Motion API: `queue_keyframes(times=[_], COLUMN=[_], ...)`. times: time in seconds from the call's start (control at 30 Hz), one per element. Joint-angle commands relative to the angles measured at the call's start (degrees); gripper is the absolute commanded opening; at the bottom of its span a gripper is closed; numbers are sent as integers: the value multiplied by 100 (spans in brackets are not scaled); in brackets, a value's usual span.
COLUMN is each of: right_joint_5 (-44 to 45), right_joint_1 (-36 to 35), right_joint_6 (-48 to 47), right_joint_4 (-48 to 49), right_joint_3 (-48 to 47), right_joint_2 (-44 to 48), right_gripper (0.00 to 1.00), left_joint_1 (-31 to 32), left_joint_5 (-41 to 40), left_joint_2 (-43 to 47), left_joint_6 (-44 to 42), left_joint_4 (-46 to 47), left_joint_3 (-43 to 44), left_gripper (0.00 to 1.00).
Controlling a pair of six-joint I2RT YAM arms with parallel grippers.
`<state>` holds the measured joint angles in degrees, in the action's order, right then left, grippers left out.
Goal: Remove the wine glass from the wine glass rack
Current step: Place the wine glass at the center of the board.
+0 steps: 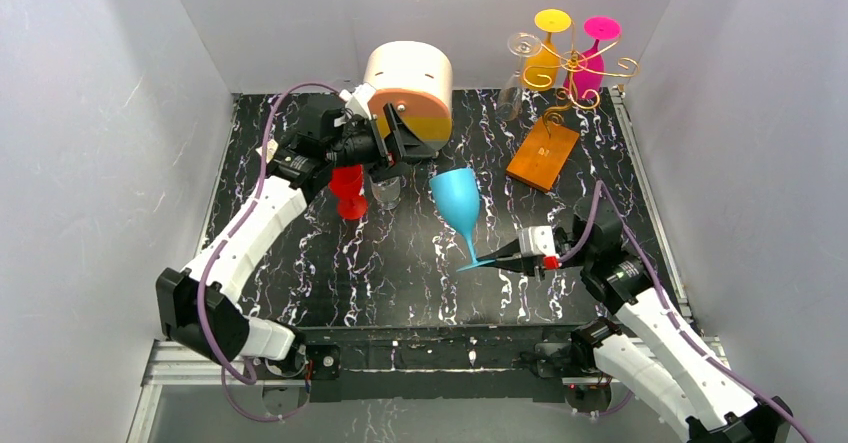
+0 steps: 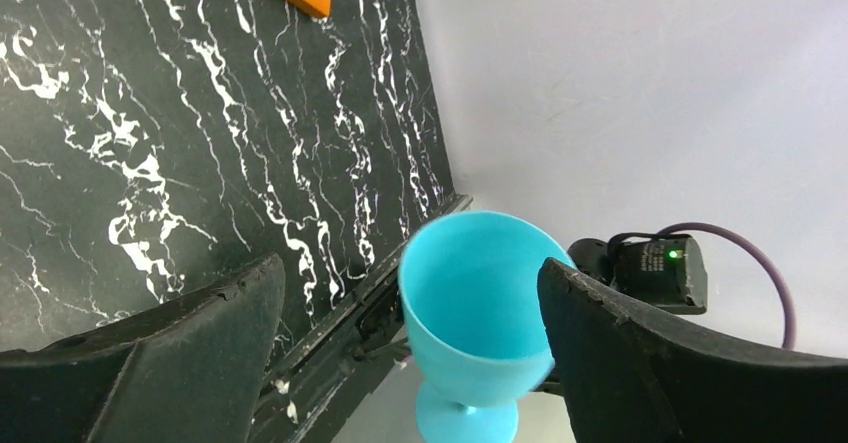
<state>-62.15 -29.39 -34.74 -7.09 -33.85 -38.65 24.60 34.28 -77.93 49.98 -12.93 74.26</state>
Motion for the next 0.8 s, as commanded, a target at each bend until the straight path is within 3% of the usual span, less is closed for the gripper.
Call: queue_keyframes(times=[0.0, 0.53, 0.77], right_joint_5=[-471, -990, -914], right_joint_1=[-39, -40, -35], right_joint_6=[-3, -476, -682], right_joint_4=[398, -351, -493], right_joint_3=[-47, -565, -600], right_joint_2=[142, -76, -173], right_gripper=[1, 1, 1], left_joint_1=[10, 307, 515], left_joint_5=[447, 1705, 1977], left_joint_2=[-142, -455, -433], left_joint_6=[-86, -946, -1056], left_joint_4=[-292, -729, -729], left_joint_3=[30, 71, 142], left_gripper=[92, 72, 58])
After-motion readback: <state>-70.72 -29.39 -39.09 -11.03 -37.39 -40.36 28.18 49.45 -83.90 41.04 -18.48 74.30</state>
